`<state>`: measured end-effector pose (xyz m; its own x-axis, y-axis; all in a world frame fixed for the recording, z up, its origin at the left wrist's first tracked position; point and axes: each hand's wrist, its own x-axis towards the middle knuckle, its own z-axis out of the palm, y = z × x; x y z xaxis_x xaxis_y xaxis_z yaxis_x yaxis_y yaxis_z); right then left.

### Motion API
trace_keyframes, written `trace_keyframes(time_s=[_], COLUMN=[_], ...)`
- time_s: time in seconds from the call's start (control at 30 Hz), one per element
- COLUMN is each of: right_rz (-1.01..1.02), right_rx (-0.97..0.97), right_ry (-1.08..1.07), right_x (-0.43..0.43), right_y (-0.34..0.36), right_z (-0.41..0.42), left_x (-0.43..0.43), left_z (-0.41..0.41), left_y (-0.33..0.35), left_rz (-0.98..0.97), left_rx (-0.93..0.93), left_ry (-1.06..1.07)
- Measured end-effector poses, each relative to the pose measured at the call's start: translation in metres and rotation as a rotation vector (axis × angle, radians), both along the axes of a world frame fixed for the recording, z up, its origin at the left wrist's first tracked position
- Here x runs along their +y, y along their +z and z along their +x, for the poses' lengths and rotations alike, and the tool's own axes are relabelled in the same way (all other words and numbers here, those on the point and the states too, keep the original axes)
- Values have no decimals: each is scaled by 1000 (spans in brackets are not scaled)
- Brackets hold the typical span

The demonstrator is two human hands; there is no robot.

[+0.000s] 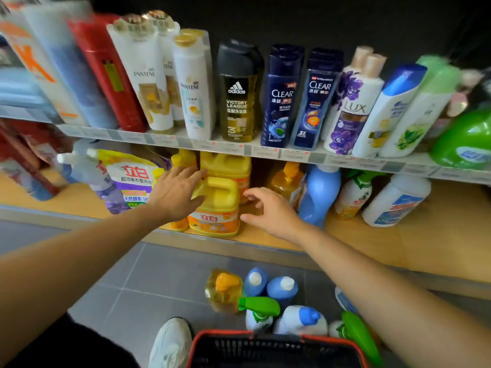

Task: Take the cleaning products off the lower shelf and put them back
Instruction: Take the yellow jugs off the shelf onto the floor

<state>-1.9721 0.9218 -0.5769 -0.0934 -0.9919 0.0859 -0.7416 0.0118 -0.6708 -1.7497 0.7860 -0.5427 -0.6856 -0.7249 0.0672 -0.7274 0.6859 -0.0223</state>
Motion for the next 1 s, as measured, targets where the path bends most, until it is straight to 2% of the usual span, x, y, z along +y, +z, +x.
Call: trace_keyframes(time_s=[0.07,0.2,0.3,0.37,0.47,0.6,0.73,0.9,1.0], right_rz=[10,25,24,57,122,184,162,74,40], right_rx=[-26,50,132,117,67,200,285,330,281], right_ry=[-24,-41,-2,11,57,38,21,-41,-68], right_x=[-19,-56,-70,-69,-57,-34,-10,30,59], right_y=[2,11,18,22,25,27,40,79,104], right_z=[15,42,53,49,35,15,-2,-15,-22], left_x=[-9,-11,-13,-14,-9,11,26,53,84], left_z=[6,11,19,26,27,9,-12,-30,-40], left_y=[-7,-14,-12,-10,-13,-20,-13,13,35], left_rz=[34,100,124,163,267,334,376,549,705], left_rx=[3,113,231,328,392,415,409,620,760], left_ry=[0,-44,-103,-110,-113,-217,-283,-321,-342])
